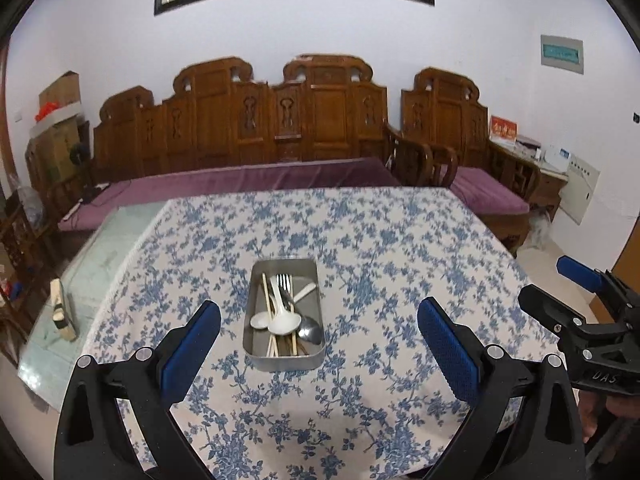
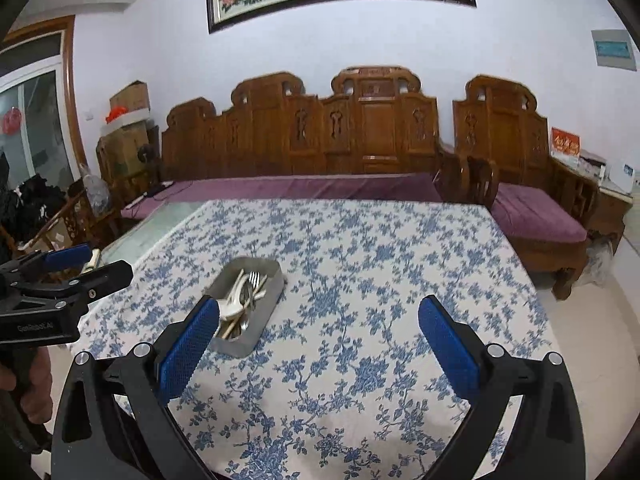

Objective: Organize utensils

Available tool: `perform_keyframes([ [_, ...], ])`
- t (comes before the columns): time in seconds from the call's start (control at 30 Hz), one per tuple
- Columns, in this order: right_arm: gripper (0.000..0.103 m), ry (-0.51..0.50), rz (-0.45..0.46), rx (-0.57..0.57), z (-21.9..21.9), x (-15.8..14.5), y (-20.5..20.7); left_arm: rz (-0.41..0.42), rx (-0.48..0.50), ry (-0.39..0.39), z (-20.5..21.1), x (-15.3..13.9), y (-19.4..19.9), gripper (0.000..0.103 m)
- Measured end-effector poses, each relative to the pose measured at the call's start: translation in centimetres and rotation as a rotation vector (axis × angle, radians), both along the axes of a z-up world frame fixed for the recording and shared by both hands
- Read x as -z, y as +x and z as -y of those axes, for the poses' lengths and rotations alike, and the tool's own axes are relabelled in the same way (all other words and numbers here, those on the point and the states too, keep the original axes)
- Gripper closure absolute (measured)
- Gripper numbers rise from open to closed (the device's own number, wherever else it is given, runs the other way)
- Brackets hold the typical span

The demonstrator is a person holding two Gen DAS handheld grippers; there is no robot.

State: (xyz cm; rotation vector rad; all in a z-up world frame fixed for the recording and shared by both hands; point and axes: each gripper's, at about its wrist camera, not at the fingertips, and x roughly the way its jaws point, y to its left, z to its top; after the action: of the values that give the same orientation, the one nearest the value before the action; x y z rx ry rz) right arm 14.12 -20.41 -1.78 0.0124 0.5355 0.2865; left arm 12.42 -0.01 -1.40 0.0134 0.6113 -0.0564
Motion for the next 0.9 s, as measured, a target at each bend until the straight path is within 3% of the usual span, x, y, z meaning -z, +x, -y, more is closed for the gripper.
perform_keyframes([
  [0.5, 0.003, 0.021, 0.204, 0.009, 0.7, -8.0, -5.8, 0.169, -0.017, -0.014, 0.0, -6.4, -5.3, 0.008],
  [0.9, 0.003, 0.026, 0.224, 0.016, 0.6, -8.6, -7.0, 0.203, -0.017, -0.014, -0.2, -7.4, -6.6, 0.008],
])
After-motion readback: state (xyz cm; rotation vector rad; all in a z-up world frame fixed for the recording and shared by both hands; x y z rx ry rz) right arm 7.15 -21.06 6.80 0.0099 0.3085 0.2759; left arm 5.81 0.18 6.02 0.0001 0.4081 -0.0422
